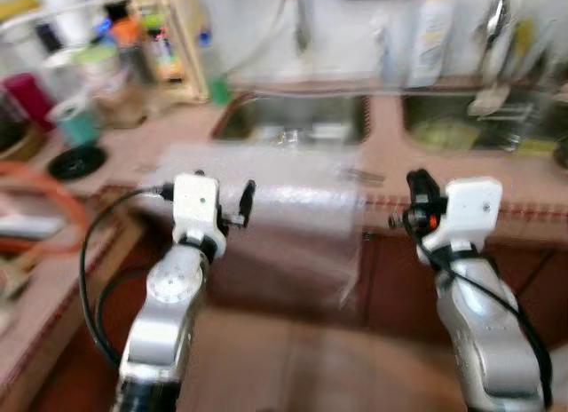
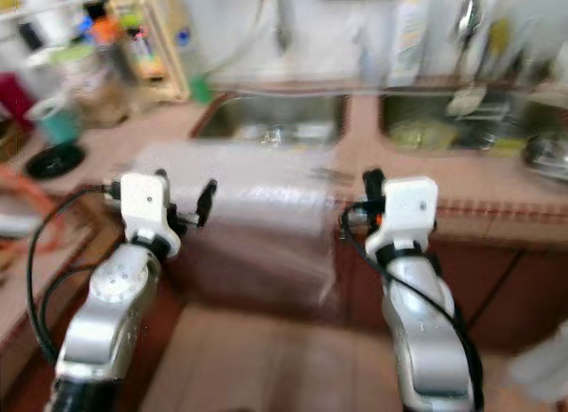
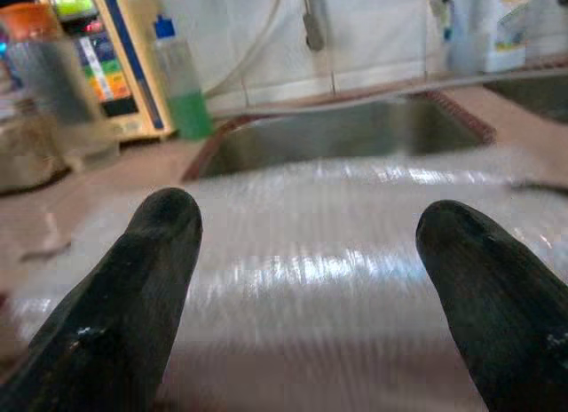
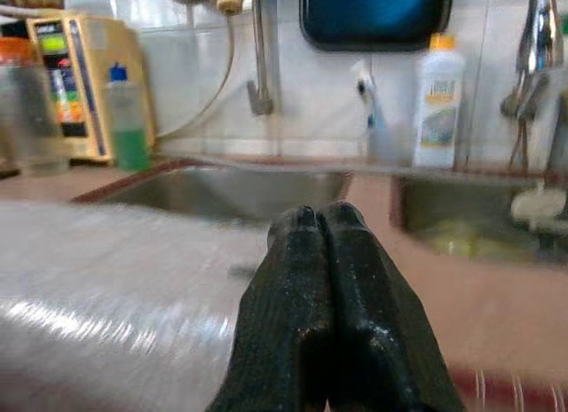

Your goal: Kitchen organization

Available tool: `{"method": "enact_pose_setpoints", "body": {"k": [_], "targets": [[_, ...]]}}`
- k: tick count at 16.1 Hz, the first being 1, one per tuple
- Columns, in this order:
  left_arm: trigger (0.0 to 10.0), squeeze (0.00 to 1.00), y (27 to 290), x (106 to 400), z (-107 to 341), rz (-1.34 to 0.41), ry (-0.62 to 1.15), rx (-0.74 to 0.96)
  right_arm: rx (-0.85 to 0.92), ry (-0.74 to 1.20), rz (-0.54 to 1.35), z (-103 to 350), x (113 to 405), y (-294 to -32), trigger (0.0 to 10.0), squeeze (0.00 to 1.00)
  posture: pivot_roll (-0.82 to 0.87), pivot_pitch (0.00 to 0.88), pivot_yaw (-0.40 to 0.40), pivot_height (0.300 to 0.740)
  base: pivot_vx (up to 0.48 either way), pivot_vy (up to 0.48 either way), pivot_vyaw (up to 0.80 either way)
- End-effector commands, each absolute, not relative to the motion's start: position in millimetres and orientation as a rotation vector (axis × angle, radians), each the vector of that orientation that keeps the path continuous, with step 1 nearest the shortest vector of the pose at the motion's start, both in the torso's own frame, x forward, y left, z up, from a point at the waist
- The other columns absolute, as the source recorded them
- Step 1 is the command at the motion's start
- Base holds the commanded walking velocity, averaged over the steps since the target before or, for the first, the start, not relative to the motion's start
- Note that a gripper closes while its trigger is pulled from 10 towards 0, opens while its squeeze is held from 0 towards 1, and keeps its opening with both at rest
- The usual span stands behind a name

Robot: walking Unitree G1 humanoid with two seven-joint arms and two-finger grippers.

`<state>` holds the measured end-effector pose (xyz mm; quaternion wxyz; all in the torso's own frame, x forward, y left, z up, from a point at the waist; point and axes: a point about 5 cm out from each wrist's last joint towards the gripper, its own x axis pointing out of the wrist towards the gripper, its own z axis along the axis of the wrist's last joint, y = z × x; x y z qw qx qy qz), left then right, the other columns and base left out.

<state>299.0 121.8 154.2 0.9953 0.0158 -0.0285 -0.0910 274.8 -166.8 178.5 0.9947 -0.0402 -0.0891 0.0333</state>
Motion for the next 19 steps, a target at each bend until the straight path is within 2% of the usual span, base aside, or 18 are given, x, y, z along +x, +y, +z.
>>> {"method": "enact_pose_setpoints", "body": {"k": [1,8,19], "targets": [[10.0,0.0,124,302,160,-0.183,-0.079,0.032,-0.078,-0.199,0.07,184,275,-165,10.0,0.0,0.01,0.0,0.141,0.74,0.0,0.0,0.0],[10.0,0.0,122,303,152,-0.246,-0.063,-0.034,-0.09,-0.197,0.074,185,275,-165,10.0,0.0,-0.01,0.0,0.138,0.74,0.0,0.0,0.0],[10.0,0.0,117,300,144,-0.28,-0.041,-0.057,-0.096,-0.183,0.082,181,274,-165,10.0,0.0,-0.01,0.0,0.129,0.74,0.0,-0.411,0.0]]}}
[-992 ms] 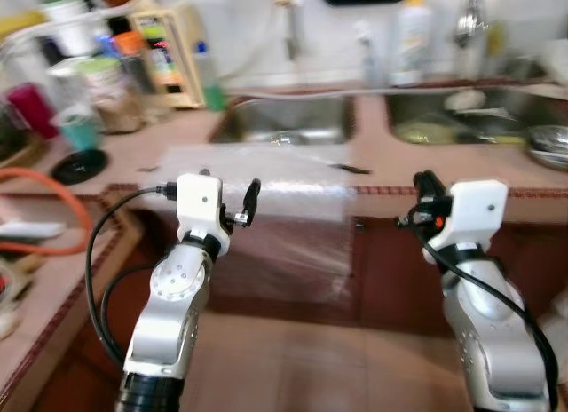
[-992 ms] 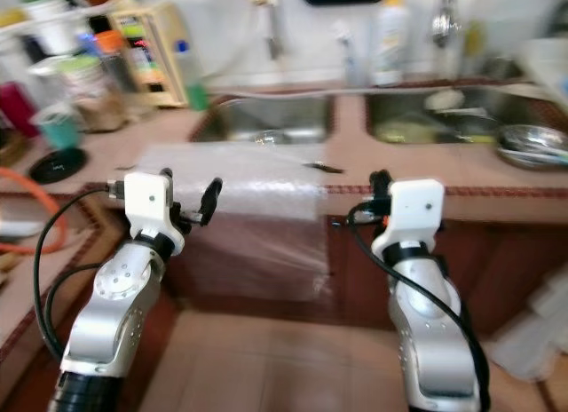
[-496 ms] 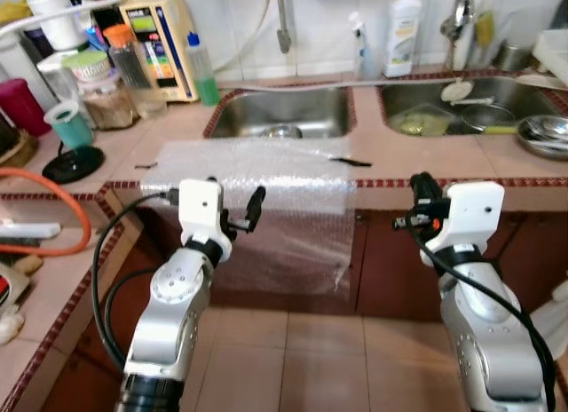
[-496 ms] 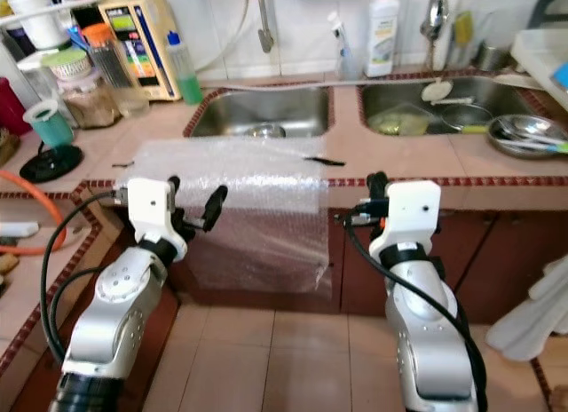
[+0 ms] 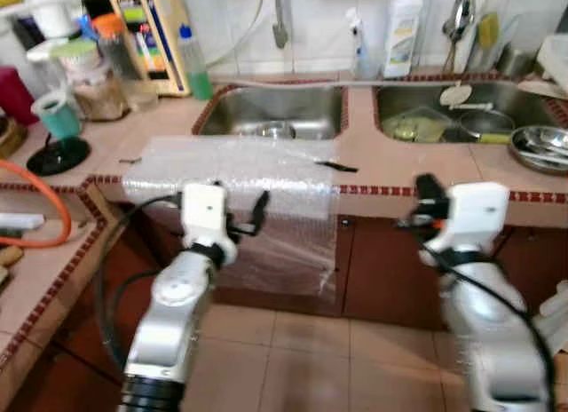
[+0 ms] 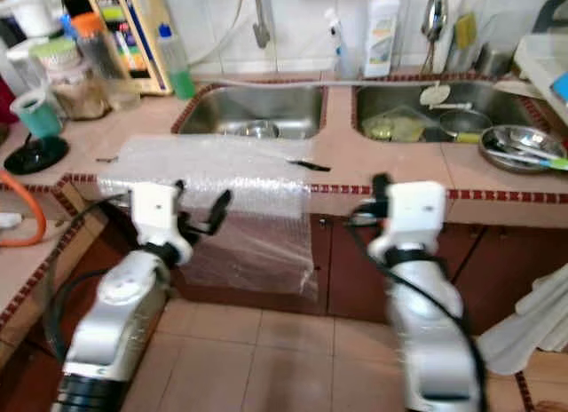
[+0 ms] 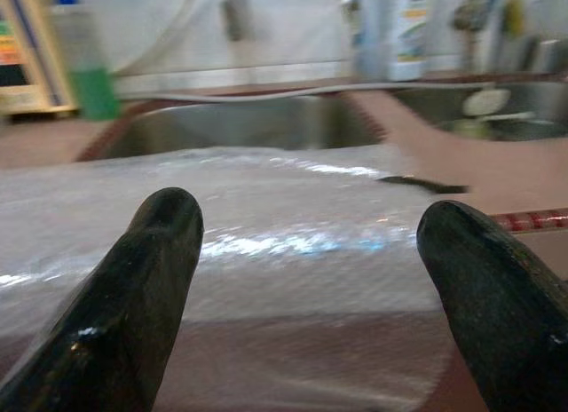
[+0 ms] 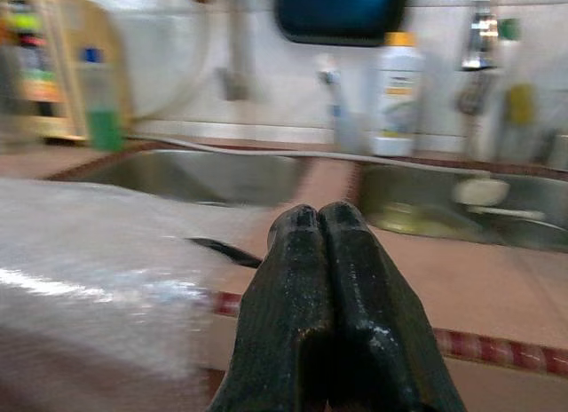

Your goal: Kitchen organization

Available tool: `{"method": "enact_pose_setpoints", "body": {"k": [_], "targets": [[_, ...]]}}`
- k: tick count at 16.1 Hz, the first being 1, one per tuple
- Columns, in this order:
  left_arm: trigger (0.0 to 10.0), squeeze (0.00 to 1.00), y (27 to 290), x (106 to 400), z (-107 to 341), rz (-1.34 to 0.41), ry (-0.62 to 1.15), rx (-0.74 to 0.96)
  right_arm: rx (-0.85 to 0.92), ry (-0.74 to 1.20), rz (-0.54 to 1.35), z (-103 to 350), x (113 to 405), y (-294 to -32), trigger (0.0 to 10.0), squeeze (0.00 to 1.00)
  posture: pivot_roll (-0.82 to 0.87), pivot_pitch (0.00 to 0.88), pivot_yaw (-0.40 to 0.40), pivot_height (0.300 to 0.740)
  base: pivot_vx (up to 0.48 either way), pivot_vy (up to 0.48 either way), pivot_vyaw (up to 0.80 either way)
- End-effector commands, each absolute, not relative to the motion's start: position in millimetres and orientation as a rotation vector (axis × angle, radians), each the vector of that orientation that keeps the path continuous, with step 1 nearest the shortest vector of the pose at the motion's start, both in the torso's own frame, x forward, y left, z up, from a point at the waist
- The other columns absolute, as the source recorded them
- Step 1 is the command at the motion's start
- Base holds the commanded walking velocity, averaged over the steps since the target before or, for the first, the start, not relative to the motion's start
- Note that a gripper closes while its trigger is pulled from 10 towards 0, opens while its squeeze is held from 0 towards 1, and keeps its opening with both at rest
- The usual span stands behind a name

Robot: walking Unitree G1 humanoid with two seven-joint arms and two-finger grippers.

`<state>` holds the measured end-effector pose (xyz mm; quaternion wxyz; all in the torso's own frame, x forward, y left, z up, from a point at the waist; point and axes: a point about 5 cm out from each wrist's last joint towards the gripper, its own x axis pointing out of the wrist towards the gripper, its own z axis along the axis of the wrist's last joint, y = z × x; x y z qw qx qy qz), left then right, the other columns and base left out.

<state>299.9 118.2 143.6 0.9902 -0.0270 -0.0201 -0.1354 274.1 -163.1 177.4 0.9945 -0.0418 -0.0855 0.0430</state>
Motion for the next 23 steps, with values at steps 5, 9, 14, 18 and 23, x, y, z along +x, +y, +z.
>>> {"method": "enact_pose_setpoints", "body": {"k": [5,9,14,18,23], "targets": [[10.0,0.0,117,299,141,-0.283,-0.034,-0.055,-0.104,-0.173,0.085,179,274,-167,10.0,0.0,-0.01,0.0,0.123,0.74,0.0,-0.463,0.0],[10.0,0.0,118,299,135,-0.265,-0.004,-0.064,-0.106,-0.153,0.087,174,273,-168,10.0,0.0,-0.01,0.0,0.123,0.74,0.0,-0.192,0.0],[10.0,0.0,117,298,123,-0.277,0.041,-0.062,-0.102,-0.113,0.09,166,274,-169,10.0,0.0,-0.01,0.0,0.122,0.74,0.0,0.0,-0.45],[10.0,0.0,120,295,104,-0.268,0.106,-0.072,-0.11,-0.083,0.09,157,272,-171,10.0,0.0,-0.02,0.0,0.117,0.74,0.0,0.0,-0.78],[10.0,0.0,122,298,81,-0.274,0.18,-0.076,-0.108,-0.008,0.062,134,271,-180,10.0,0.0,-0.02,0.0,0.115,0.74,0.0,0.0,-0.78]]}}
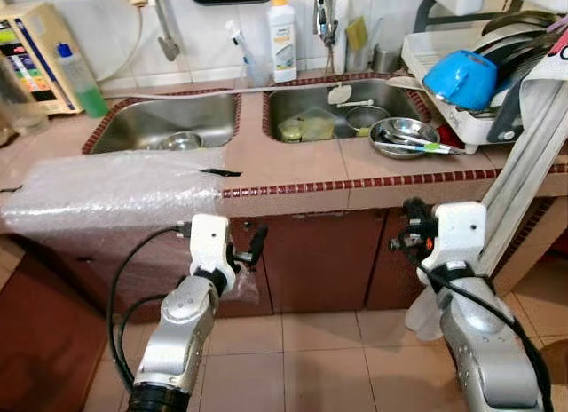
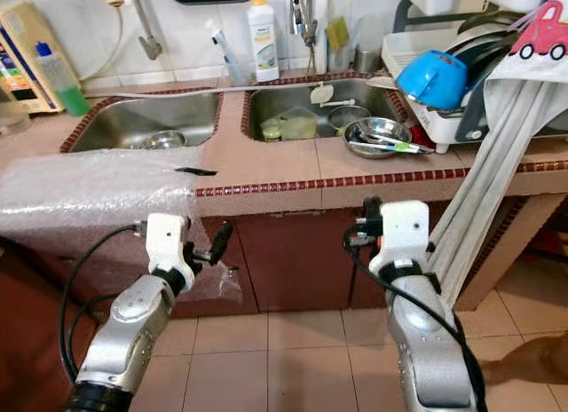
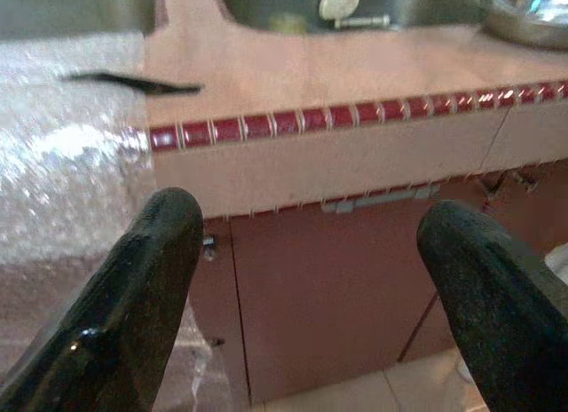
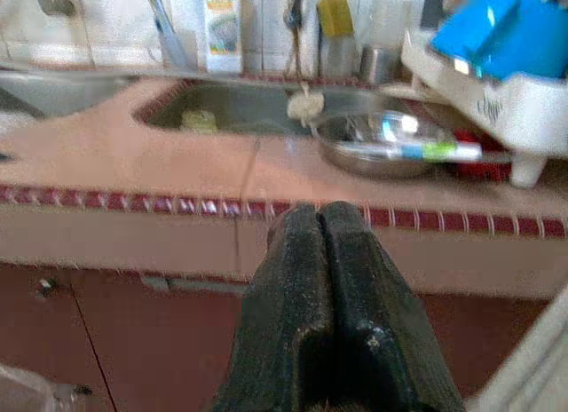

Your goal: Kitchen organization

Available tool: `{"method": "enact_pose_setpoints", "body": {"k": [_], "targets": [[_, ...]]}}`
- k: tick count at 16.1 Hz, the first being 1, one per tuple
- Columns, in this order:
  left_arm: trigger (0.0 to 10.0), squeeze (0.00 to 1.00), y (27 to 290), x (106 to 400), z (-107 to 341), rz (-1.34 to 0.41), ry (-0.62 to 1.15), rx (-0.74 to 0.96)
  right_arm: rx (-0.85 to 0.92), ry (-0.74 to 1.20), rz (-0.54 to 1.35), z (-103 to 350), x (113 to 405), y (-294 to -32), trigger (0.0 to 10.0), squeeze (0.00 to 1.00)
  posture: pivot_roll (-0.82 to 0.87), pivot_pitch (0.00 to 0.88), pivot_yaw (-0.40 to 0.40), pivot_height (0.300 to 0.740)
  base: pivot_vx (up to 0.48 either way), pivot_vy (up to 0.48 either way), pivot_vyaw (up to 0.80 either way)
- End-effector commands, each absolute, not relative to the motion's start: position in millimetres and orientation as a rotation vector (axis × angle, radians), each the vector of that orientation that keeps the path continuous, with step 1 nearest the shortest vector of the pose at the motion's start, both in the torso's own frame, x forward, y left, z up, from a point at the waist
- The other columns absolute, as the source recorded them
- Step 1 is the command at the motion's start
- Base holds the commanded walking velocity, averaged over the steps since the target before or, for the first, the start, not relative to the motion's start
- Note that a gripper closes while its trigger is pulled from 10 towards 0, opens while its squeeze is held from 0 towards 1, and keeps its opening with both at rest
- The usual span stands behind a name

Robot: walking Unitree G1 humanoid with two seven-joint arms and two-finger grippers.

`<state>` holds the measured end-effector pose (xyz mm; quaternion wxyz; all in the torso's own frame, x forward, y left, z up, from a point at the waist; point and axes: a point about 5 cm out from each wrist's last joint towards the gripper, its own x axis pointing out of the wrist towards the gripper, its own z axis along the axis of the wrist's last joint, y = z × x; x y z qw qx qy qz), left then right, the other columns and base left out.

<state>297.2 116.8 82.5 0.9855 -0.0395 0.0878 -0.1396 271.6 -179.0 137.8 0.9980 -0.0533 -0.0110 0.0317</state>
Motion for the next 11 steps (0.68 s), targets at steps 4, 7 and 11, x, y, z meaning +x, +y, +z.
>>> {"method": "enact_pose_setpoints", "body": {"k": [4,7,11], "targets": [[10.0,0.0,129,294,40,-0.258,0.341,-0.065,-0.109,0.138,0.03,87,272,-189,10.0,0.0,-0.02,0.0,0.117,0.74,0.0,0.0,-0.78],[10.0,0.0,140,278,1,-0.235,0.5,-0.021,-0.073,0.311,-0.011,39,265,-200,10.0,0.0,-0.02,0.0,0.113,0.74,0.0,0.0,-0.78],[10.0,0.0,150,248,-39,-0.247,0.712,0.049,-0.04,0.578,-0.002,-21,247,-193,10.0,0.0,-0.03,0.0,0.115,0.74,0.0,0.0,-0.78]]}}
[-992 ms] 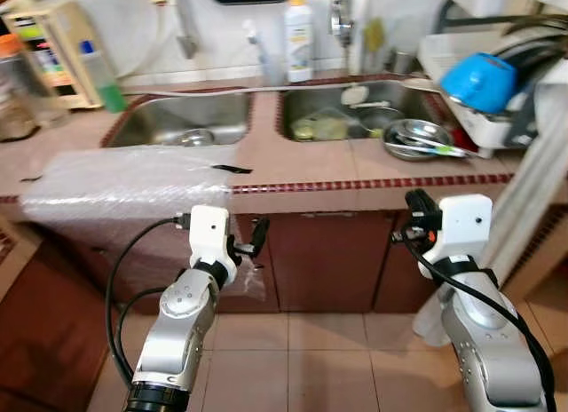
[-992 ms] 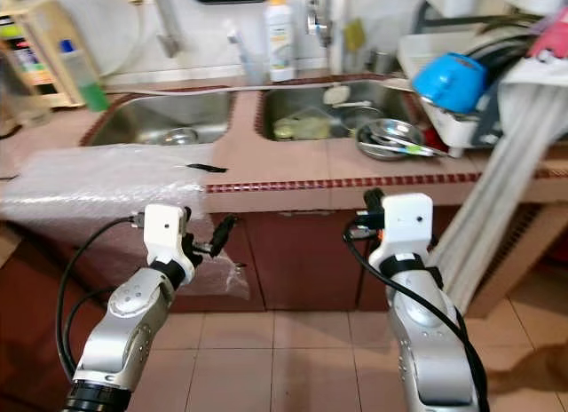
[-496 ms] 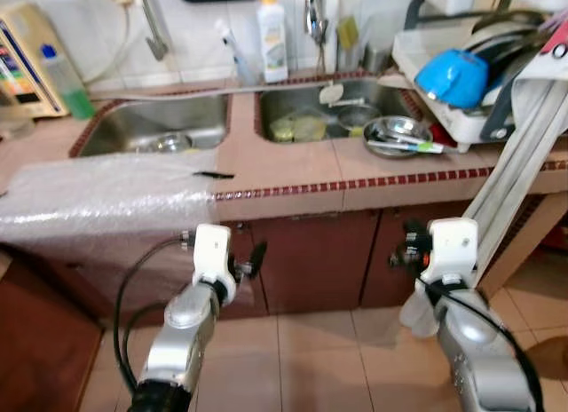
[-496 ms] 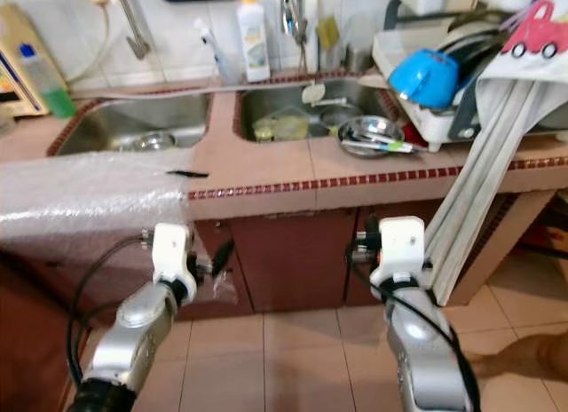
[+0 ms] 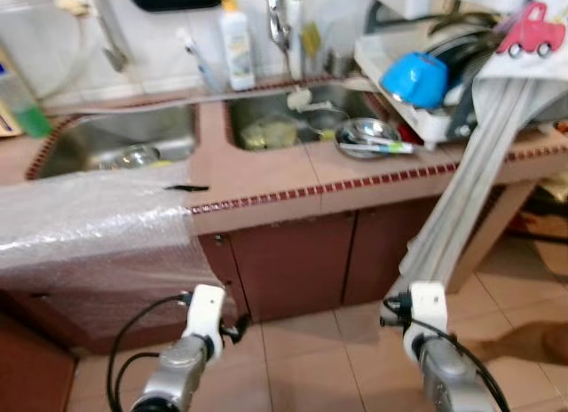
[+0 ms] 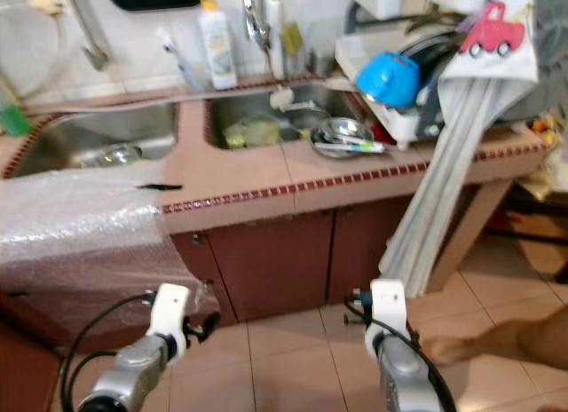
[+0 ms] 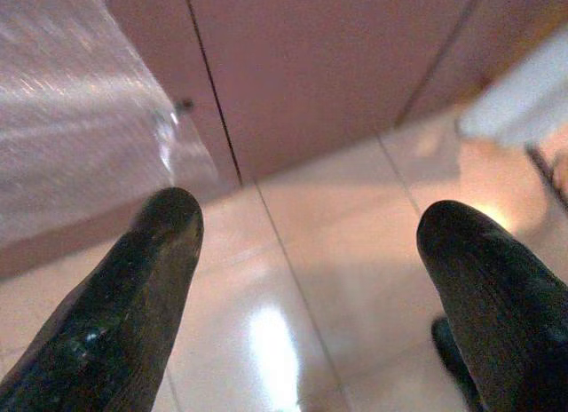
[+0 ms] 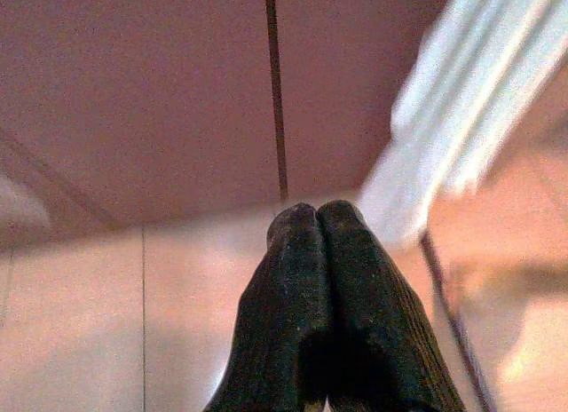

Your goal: Kitchen organization

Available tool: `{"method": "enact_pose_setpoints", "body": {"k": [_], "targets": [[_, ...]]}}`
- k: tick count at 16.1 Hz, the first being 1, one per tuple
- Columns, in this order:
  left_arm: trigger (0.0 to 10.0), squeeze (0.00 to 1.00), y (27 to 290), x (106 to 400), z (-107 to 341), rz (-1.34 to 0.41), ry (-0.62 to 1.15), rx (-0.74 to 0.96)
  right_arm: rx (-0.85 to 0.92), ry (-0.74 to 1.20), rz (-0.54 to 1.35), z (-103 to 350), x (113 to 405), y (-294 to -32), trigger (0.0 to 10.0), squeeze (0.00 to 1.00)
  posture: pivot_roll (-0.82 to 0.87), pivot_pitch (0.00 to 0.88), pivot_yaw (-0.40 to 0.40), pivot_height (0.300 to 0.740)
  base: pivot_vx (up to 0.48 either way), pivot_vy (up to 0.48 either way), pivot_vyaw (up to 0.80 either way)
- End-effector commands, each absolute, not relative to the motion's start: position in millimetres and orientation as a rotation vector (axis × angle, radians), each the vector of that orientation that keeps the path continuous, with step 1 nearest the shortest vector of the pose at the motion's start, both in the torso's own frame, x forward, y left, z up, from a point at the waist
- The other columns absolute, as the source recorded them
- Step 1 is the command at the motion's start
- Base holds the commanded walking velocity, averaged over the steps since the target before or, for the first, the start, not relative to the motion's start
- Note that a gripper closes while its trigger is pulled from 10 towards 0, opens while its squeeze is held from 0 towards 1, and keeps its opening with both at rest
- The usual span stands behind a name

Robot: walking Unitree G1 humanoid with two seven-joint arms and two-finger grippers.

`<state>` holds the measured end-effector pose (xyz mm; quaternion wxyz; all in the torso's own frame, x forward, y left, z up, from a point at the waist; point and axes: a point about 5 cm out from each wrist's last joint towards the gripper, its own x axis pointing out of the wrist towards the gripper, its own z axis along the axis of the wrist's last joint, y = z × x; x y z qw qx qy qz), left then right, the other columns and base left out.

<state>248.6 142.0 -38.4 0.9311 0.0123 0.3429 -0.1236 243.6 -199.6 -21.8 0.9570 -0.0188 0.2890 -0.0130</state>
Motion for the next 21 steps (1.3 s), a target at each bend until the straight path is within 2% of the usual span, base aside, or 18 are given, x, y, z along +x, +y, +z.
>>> {"method": "enact_pose_setpoints", "body": {"k": [1,4,6,12,17,21], "targets": [[10.0,0.0,151,244,-44,-0.248,0.744,0.05,-0.07,0.609,0.015,-29,244,-191,10.0,0.0,-0.03,0.0,0.117,0.74,0.0,0.0,-0.78],[10.0,0.0,159,225,-61,-0.264,0.864,0.108,-0.181,0.772,0.09,-57,219,-182,10.0,0.0,-0.03,0.0,0.116,0.74,0.0,0.0,-0.78],[10.0,0.0,163,220,-64,-0.269,0.884,0.119,-0.198,0.821,0.115,-66,209,-181,10.0,0.0,-0.03,0.0,0.118,0.74,0.0,0.0,-0.77],[10.0,0.0,172,211,-69,-0.287,0.92,0.162,-0.249,0.911,0.095,-79,183,-200,10.0,0.0,-0.03,0.0,0.119,0.74,0.0,0.0,-0.77],[10.0,0.0,170,211,-69,-0.305,0.907,0.157,-0.275,0.939,0.096,-85,170,-205,10.0,0.0,-0.03,0.0,0.122,0.74,0.0,0.0,0.0],[10.0,0.0,170,210,-70,-0.304,0.914,0.165,-0.275,0.944,0.101,-87,166,-203,10.0,0.0,-0.04,0.0,0.124,0.74,0.0,-0.35,0.0]]}}
